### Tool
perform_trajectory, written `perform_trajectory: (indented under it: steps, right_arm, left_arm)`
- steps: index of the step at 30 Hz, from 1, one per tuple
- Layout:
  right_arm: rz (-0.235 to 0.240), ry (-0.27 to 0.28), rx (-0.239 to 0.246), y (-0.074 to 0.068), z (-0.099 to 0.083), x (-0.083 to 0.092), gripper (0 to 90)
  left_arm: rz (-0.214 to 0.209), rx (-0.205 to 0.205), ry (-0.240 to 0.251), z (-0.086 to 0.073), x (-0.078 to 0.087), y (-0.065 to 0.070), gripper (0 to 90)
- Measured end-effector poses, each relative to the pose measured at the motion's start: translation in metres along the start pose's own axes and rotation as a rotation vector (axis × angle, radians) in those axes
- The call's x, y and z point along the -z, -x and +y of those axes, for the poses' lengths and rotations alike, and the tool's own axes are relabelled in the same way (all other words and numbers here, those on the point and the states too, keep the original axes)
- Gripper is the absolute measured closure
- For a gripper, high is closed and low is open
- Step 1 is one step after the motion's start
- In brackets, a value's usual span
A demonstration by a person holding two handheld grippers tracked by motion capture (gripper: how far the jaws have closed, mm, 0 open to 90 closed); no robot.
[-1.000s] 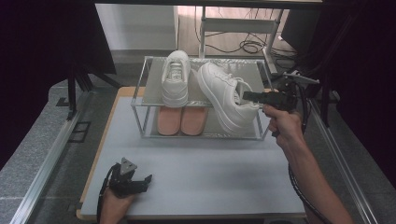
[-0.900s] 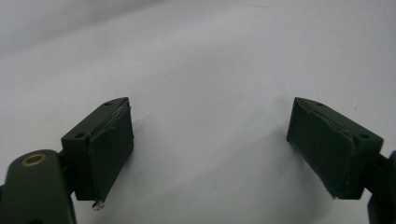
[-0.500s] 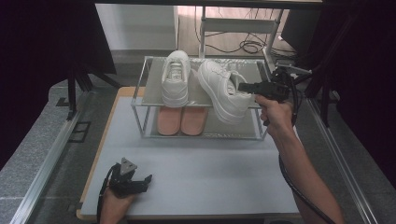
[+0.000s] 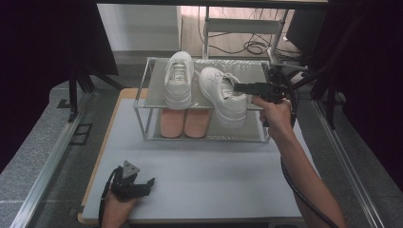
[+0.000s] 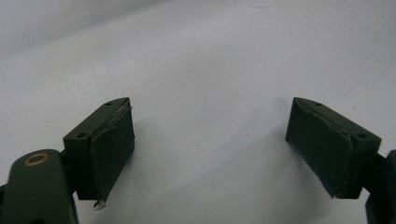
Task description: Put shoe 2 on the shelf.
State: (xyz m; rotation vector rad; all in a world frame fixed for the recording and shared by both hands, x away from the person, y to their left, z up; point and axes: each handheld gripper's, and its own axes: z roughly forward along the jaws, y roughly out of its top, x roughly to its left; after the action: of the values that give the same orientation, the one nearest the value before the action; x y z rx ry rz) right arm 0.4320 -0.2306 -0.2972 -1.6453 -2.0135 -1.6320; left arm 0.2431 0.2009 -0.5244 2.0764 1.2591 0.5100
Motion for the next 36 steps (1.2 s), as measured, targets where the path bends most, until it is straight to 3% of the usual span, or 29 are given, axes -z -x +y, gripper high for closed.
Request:
perform_trajectory:
  steps: [7, 15, 21, 26, 36]
  right_arm:
    - [0.029, 0.046, 0.028, 0.001, 0.007, 0.028, 51.2]
    - [0.015, 0.068, 0.078, 0.011, -0.012, 0.054, 71.1]
    - [-0.016, 0.096, 0.167, 0.009, -0.039, 0.062, 88.7]
    - [-0.015, 0.097, 0.230, 0.006, -0.061, 0.063, 90.0]
    - [0.079, 0.075, 0.216, 0.007, -0.094, 0.056, 90.0]
  left_arm:
    - [0.001, -0.001, -0.001, 0.000, 0.000, 0.000, 15.5]
    - [-0.001, 0.002, 0.000, 0.000, 0.000, 0.000, 15.4]
    - [0.000, 0.002, 0.001, 0.000, 0.000, 0.000, 15.5]
    - [0.002, 0.001, 0.002, 0.000, 0.000, 0.000, 15.5]
    - [0.001, 0.001, 0.002, 0.000, 0.000, 0.000, 15.5]
